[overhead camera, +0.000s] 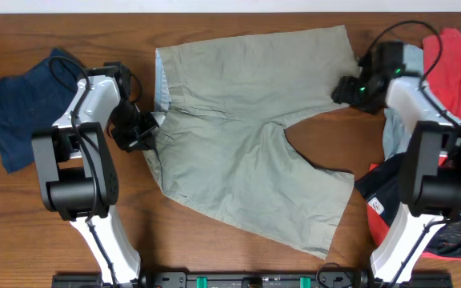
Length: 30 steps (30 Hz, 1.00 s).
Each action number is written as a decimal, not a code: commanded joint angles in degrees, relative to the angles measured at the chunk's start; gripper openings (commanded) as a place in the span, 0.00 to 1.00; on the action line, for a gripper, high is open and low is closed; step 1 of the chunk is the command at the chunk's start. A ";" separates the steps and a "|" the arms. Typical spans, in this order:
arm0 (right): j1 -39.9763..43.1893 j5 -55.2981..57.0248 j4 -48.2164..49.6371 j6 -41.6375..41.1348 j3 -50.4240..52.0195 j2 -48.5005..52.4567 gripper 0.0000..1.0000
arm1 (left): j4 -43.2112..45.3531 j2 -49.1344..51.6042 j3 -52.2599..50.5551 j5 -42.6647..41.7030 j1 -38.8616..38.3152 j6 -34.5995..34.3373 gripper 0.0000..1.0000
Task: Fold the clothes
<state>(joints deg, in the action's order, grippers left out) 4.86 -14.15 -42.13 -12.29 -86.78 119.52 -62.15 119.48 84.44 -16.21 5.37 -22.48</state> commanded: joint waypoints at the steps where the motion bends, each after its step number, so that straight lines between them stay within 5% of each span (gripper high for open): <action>1: -0.92 -3.30 -11.63 6.12 -5.42 -0.28 0.79 | -0.76 0.44 -0.33 -0.66 0.07 -0.09 0.06; 9: -5.01 -3.37 -36.11 21.94 -3.34 -0.26 0.87 | -5.81 0.42 -0.33 2.75 0.07 0.79 0.06; 20: -10.16 2.60 -35.17 24.85 5.84 -0.26 0.84 | -7.45 0.44 -0.33 4.26 0.07 1.20 0.06; 23: -10.69 4.28 -31.30 24.74 8.33 -0.26 0.62 | -7.72 0.42 -0.33 4.26 0.07 1.20 0.06; 26: -10.71 6.47 -25.70 20.57 9.29 -0.26 0.07 | -7.19 0.44 -0.33 4.22 0.00 1.18 0.06; 30: -10.64 8.79 -16.46 11.04 9.20 -0.26 0.01 | -4.22 0.44 -0.33 3.58 -0.42 1.16 0.06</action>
<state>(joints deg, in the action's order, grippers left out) -5.41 -9.47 -64.45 6.13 -77.58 118.85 -67.59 119.48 84.44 -12.95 5.39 -22.06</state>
